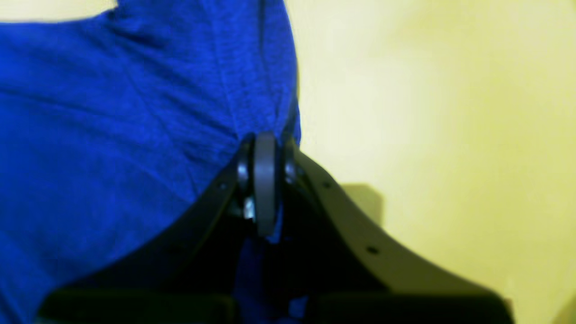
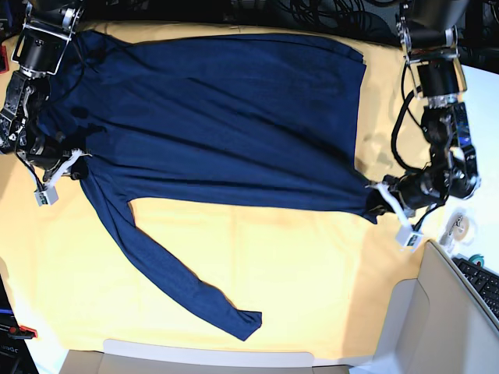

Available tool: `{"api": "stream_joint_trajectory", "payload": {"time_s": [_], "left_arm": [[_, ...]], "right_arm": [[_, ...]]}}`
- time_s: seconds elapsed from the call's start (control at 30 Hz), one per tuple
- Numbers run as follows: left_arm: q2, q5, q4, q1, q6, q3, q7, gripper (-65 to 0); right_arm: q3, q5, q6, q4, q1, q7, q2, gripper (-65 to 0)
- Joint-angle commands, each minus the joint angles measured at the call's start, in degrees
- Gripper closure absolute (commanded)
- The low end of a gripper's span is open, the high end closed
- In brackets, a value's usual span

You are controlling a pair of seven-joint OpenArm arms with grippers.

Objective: Fold the T-shirt properly
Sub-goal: 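Lift the hem side with both grippers and fold it over toward the collar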

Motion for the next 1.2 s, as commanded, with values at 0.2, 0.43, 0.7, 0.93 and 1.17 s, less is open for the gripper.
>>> {"api": "stream_joint_trajectory", "payload": {"time_s": [0.2, 0.43, 0.7, 0.93, 1.17], "left_arm": [[-0.9, -0.3, 14.1, 7.3, -0.1, -4.7, 3.8, 0.0], [-0.9, -0.2, 21.9, 14.3, -0.1, -4.7, 5.5, 0.0], [-0.9, -0.1, 21.8, 18.6, -0.1, -4.7, 5.5, 0.0], [-0.9, -0.1, 21.8, 21.6, 0.0, -4.7, 5.5, 0.0], [-0.9, 0.0, 21.4, 21.7, 0.2, -4.4, 5.5, 0.0]], "right_arm": [[7.2, 0.4, 0.3, 8.4, -5.3, 0.3, 2.5, 0.0], [12.1, 0.4, 0.3, 12.4, -11.1, 0.2, 2.6, 0.0], [12.2, 0.4, 0.3, 17.1, -16.3, 0.3, 2.1, 0.0], [12.3, 0.4, 0.3, 17.2, -19.9, 0.3, 2.1, 0.0], [12.3, 0.4, 0.3, 17.1, -21.7, 0.2, 2.0, 0.0]]}}
